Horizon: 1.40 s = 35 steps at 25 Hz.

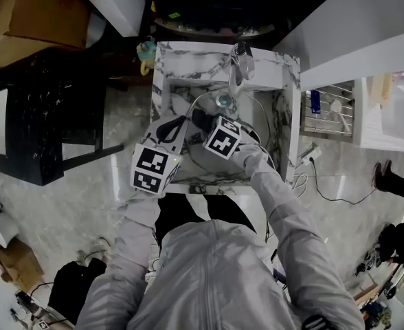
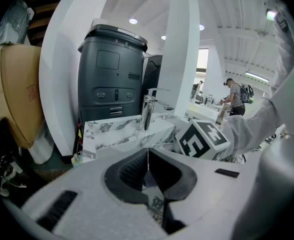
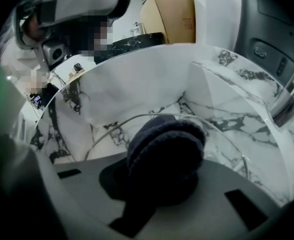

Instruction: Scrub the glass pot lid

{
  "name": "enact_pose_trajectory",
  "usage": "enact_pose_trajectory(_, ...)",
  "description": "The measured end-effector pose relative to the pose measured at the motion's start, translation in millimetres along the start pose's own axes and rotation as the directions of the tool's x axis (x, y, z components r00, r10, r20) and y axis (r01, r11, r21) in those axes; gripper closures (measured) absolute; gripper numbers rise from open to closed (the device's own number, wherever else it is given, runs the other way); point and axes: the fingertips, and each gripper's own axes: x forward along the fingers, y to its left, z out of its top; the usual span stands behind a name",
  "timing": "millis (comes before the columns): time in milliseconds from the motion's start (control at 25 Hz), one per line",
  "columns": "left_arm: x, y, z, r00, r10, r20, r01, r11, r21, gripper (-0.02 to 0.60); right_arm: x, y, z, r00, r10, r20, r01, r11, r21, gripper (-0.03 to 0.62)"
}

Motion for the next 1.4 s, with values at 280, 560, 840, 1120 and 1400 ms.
enact_pose_trajectory(280,1,-6,0,1.000,-0.006,0.001,0.006,1.000,0.005,0.554,4,49,-29,0.991,0.111,-0.074,-0.116,0.992,-0.055,0.539)
enact_pose_trajectory(560,4,-15,0,1.000,-0.014,-0.001,0.014,1.000,0.012,0.554,-5,71,-62,0.967,0.202,-0.153,-0.209,0.977,-0.035,0.539)
enact_pose_trajectory(840,5,-21,-1,1.000,-0.019,-0.004,0.019,1.000,0.017,0.554,-16,63,-92,0.952,0.216,-0.216,-0.214,0.976,0.033,0.539)
enact_pose_trajectory(1120,3,-21,-1,1.000,-0.017,-0.006,0.017,1.000,0.017,0.554,-32,26,-129,0.948,0.158,-0.275,-0.113,0.979,0.172,0.539)
enact_pose_trajectory(1400,3,-19,-3,1.000,-0.014,-0.010,0.014,1.000,0.017,0.554,-42,-16,-145,0.960,0.083,-0.269,-0.003,0.959,0.285,0.539)
